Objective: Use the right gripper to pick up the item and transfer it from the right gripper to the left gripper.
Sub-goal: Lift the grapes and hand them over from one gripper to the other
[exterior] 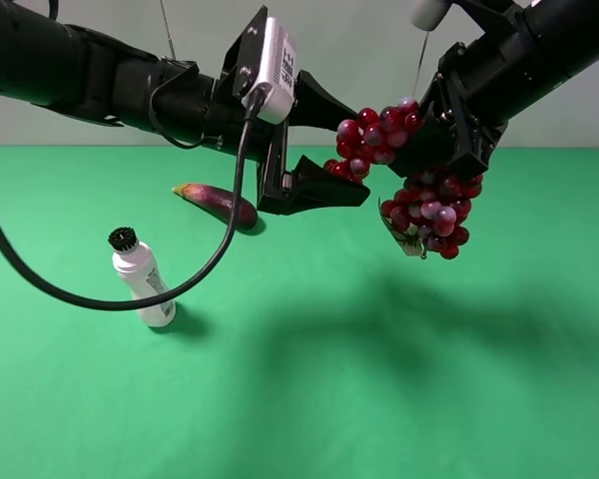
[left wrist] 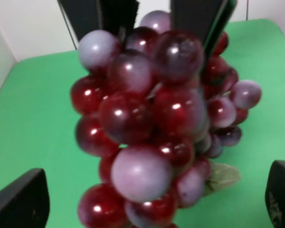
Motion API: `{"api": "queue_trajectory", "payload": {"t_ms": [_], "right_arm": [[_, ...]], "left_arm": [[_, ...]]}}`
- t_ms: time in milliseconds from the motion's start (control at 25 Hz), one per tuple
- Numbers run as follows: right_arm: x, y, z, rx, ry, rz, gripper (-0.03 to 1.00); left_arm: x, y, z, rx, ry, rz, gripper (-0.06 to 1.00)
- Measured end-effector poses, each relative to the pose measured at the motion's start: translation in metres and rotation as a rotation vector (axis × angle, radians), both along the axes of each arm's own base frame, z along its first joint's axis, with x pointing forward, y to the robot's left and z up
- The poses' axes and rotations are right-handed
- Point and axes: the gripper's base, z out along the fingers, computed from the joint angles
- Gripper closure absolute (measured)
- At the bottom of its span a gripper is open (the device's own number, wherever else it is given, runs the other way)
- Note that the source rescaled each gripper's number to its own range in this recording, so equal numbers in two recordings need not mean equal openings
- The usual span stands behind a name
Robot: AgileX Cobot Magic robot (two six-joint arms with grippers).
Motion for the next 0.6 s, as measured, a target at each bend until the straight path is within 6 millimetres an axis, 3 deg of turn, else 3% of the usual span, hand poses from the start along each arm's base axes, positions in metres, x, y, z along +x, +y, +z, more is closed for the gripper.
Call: {"api": "queue_trajectory", "payload": {"t_ms": [600], "right_arm": [[0.000, 0.000, 0.000, 0.000, 0.000, 0.000, 0.96]], "left_arm": [[0.004, -0.032, -0.010, -0.002, -0.004, -0.028, -0.01]]}}
